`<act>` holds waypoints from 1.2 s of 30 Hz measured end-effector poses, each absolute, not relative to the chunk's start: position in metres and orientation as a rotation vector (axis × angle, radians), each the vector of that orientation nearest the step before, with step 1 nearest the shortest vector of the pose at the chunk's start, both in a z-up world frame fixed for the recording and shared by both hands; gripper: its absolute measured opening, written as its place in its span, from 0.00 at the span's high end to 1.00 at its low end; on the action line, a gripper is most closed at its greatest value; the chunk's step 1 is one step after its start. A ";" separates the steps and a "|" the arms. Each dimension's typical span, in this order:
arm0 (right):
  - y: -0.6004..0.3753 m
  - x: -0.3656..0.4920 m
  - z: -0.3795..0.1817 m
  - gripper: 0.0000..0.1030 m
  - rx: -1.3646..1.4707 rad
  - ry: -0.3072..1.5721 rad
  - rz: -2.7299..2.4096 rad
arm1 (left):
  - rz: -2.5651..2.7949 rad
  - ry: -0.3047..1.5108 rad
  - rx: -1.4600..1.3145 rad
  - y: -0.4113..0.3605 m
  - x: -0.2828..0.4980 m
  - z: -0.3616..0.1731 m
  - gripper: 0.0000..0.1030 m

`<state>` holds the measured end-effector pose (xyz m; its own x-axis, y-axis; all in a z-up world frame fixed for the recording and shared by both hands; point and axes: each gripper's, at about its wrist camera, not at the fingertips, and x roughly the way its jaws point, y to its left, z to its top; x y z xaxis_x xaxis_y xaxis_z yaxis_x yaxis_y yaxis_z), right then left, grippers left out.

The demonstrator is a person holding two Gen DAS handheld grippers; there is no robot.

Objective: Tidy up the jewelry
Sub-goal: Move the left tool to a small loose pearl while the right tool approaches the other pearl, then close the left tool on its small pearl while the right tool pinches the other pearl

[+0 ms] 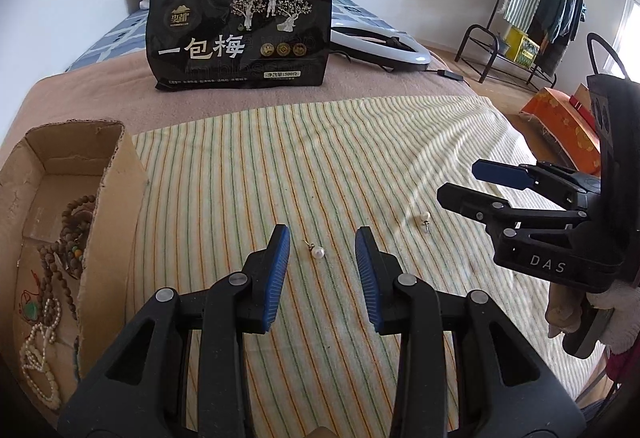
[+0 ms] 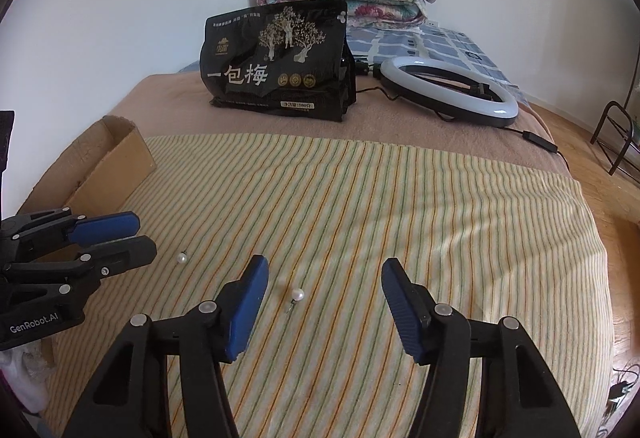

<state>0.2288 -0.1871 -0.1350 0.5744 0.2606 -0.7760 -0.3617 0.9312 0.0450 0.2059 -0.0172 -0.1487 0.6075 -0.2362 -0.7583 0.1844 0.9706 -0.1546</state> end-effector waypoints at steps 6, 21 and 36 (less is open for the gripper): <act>-0.186 0.229 -0.153 0.50 -0.129 0.908 0.368 | -0.242 0.904 -0.066 -0.022 0.213 -0.166 0.67; -0.181 0.229 -0.168 0.67 -0.165 0.920 0.380 | -0.225 0.925 -0.038 -0.029 0.216 -0.189 0.67; -0.179 0.224 -0.164 0.94 -0.162 0.907 0.388 | -0.210 0.927 -0.039 -0.027 0.216 -0.187 0.92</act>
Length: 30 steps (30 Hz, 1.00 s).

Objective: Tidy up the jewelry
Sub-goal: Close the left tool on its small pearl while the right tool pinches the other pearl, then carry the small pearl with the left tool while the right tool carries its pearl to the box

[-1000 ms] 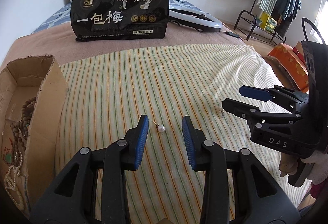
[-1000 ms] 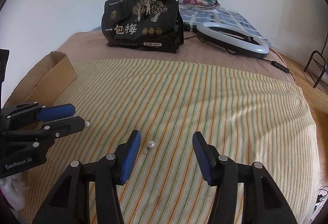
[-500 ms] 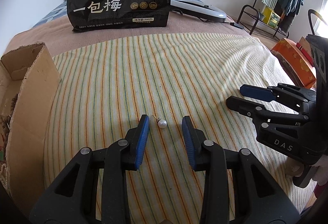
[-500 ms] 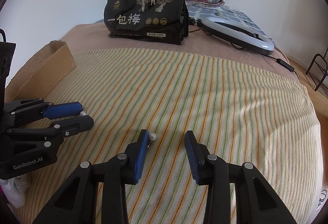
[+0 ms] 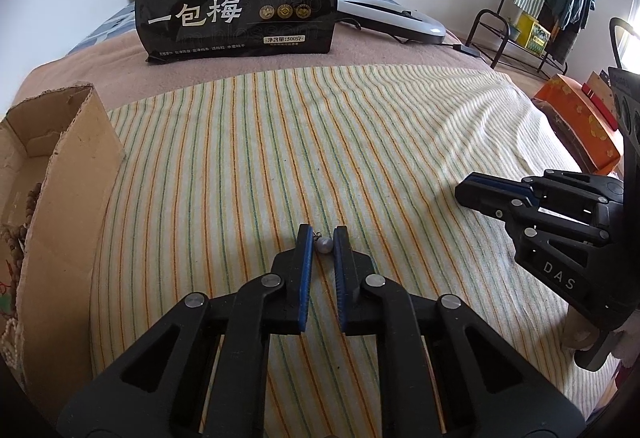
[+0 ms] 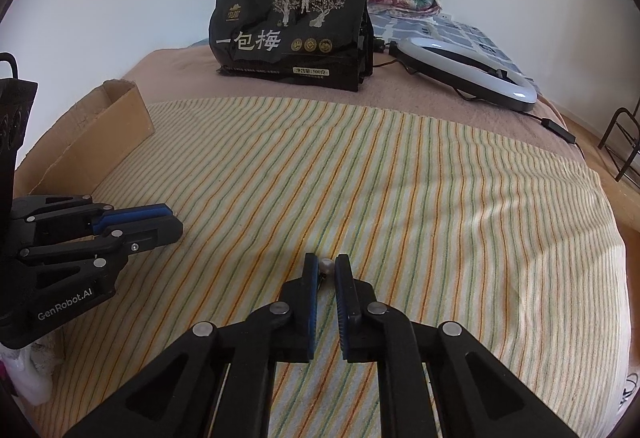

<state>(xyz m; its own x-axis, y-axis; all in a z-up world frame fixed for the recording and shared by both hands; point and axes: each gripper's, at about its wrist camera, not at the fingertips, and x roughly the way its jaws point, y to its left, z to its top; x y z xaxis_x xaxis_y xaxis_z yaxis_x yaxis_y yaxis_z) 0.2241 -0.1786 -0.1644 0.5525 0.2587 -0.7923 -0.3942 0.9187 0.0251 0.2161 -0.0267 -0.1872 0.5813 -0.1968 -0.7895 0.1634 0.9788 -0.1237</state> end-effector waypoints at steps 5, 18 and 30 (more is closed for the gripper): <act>-0.179 0.221 -0.155 0.94 -0.151 0.890 0.382 | -0.205 0.921 -0.055 -0.023 0.212 -0.180 0.92; -0.172 0.200 -0.113 0.94 -0.152 0.829 0.385 | -0.194 0.862 -0.078 -0.009 0.189 -0.142 0.92; -0.147 0.167 -0.061 0.94 -0.163 0.751 0.418 | -0.180 0.778 -0.091 0.014 0.153 -0.092 0.92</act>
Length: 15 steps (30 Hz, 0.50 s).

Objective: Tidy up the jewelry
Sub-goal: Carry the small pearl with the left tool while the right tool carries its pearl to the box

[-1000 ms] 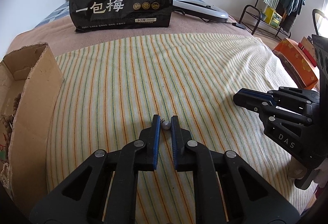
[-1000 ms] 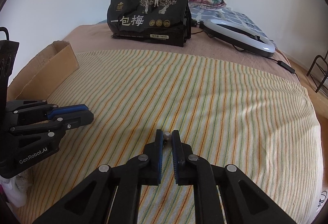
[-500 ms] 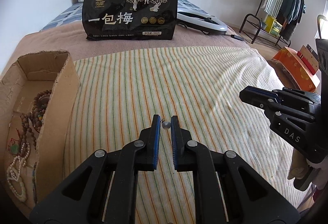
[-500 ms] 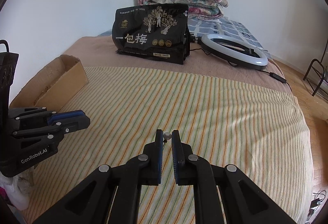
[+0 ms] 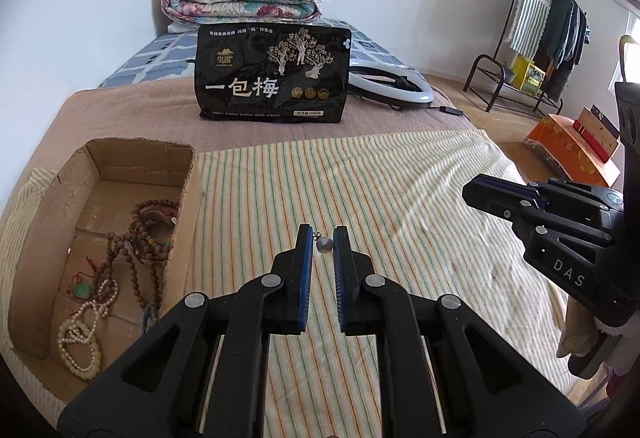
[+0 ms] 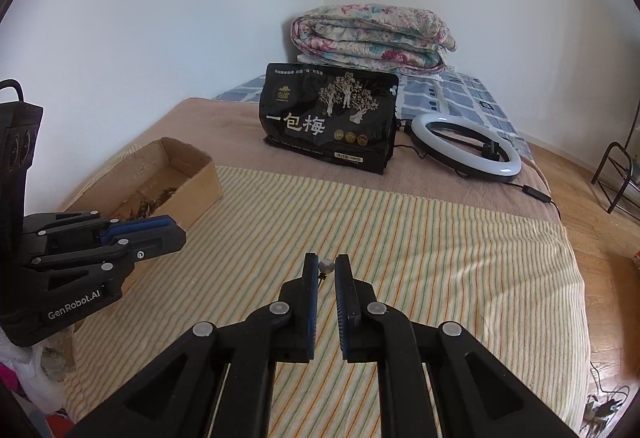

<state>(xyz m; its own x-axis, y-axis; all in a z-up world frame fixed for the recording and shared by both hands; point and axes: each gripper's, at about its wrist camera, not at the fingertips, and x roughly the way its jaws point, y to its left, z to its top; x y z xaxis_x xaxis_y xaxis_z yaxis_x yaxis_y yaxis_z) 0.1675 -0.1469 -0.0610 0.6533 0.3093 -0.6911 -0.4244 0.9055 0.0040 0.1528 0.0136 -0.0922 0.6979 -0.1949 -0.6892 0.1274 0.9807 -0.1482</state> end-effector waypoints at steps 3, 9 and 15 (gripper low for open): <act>-0.138 0.158 -0.048 0.94 -0.162 0.735 0.434 | -0.173 0.759 -0.091 0.022 0.142 -0.080 0.92; -0.114 0.143 -0.028 0.94 -0.164 0.706 0.467 | -0.153 0.726 -0.097 0.042 0.122 -0.061 0.92; -0.090 0.133 -0.015 0.94 -0.165 0.688 0.495 | -0.126 0.705 -0.089 0.063 0.106 -0.048 0.92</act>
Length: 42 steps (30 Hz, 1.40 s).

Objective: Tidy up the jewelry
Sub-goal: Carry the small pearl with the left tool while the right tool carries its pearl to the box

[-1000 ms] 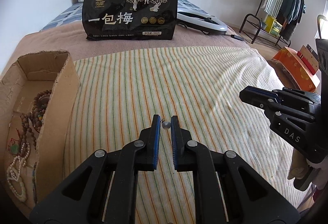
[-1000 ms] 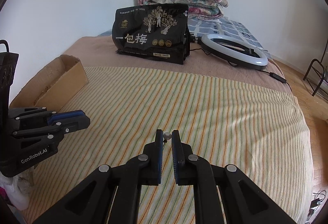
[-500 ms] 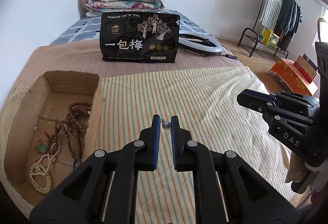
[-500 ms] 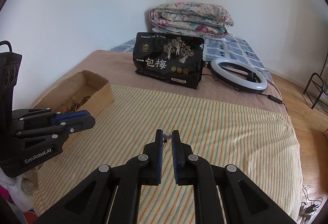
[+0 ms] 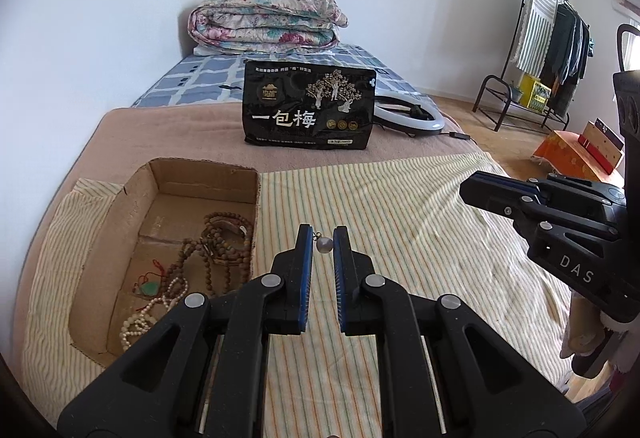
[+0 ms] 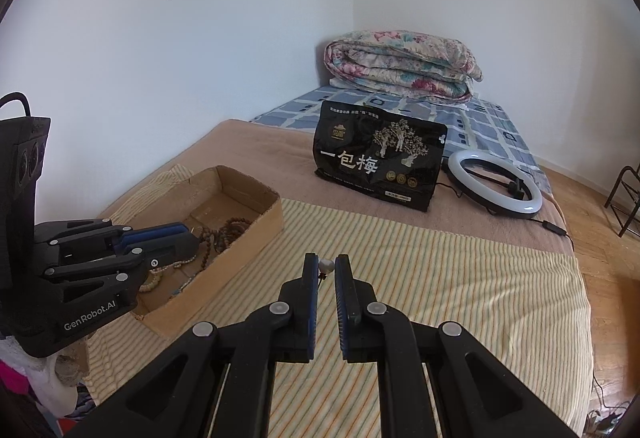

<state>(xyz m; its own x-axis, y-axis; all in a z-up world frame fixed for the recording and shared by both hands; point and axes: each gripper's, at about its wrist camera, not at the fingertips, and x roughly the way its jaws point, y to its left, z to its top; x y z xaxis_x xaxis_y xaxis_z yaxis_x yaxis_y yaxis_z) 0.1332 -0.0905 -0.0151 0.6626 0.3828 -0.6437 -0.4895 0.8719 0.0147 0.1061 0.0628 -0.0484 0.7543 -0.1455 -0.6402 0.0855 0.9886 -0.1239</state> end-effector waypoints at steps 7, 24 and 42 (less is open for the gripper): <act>-0.063 0.128 -0.005 0.94 -0.168 0.677 0.532 | -0.090 0.683 -0.086 0.090 0.090 -0.037 0.92; 0.010 0.139 -0.006 0.94 -0.186 0.679 0.604 | 0.007 0.669 -0.110 0.163 0.071 -0.037 0.92; 0.060 0.167 -0.033 0.94 -0.170 0.737 0.641 | 0.043 0.698 -0.136 0.193 0.084 -0.057 0.92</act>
<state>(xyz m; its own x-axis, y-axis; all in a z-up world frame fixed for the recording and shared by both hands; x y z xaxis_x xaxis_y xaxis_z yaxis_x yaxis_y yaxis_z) 0.1666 0.0603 -0.0333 0.5612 0.4831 -0.6720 -0.5986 0.7977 0.0735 0.0842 0.1934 -0.0567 0.7654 -0.0061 -0.6436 -0.0846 0.9903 -0.1100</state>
